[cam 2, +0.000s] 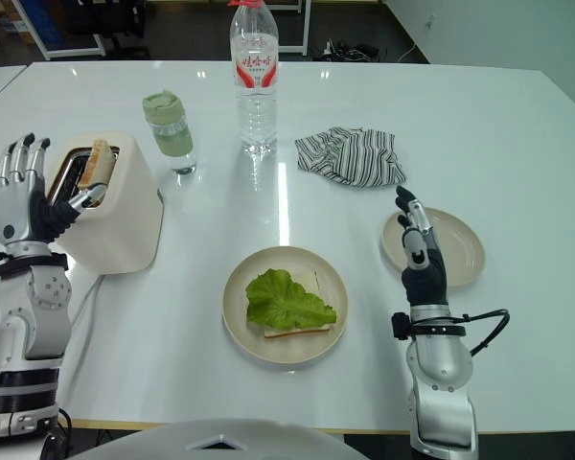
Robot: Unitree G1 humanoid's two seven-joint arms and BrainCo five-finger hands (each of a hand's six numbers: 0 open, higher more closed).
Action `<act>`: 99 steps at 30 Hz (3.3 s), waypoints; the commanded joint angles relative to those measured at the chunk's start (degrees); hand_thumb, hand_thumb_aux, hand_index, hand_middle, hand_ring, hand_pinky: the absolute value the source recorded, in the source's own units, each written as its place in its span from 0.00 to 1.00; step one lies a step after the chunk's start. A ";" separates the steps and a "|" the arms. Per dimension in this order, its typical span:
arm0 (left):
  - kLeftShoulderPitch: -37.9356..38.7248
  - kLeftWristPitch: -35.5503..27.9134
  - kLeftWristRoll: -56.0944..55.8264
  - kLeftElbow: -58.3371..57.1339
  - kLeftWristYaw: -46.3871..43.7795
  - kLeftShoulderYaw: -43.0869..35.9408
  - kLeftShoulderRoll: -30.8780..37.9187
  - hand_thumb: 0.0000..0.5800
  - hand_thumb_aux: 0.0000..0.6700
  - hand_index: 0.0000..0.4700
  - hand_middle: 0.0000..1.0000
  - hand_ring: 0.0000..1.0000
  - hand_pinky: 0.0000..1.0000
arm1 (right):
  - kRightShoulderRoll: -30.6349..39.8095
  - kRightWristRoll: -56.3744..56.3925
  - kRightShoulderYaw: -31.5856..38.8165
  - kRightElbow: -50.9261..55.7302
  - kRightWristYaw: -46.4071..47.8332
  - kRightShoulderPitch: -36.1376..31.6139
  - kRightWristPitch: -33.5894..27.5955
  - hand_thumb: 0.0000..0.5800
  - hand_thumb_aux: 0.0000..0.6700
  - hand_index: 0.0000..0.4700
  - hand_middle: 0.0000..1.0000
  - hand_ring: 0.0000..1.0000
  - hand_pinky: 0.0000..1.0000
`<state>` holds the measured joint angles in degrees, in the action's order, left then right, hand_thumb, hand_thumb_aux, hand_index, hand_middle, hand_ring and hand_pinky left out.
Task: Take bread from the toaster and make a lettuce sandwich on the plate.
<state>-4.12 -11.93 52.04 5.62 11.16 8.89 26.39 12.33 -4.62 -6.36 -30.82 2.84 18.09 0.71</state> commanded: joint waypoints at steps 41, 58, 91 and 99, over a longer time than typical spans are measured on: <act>0.74 22.56 -21.83 24.50 21.63 1.31 -4.78 1.00 1.00 1.00 1.00 1.00 1.00 | -1.05 -3.58 2.08 4.61 1.18 0.61 1.62 0.00 0.00 0.00 0.00 0.00 0.00; 14.52 1.06 -58.11 20.79 -0.96 -24.34 -30.46 1.00 1.00 1.00 1.00 1.00 1.00 | -1.34 -3.40 1.46 7.59 0.15 -0.47 2.19 0.00 0.00 0.00 0.00 0.00 0.00; 11.89 -8.74 -59.57 17.67 7.51 -41.06 -36.54 1.00 1.00 1.00 0.00 0.00 0.00 | -2.06 -4.93 3.57 9.61 -1.13 -0.38 3.13 0.00 0.00 0.00 0.00 0.00 0.00; 11.80 -4.60 -56.84 13.79 9.65 -44.17 -37.21 1.00 1.00 1.00 0.00 0.00 0.00 | -0.61 -7.74 4.93 9.51 -0.58 -0.20 4.39 0.00 0.00 0.00 0.00 0.00 0.00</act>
<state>6.72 -17.19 -5.58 20.83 19.56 -28.58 -0.33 10.46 -9.93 -2.61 -21.62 1.77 17.74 4.04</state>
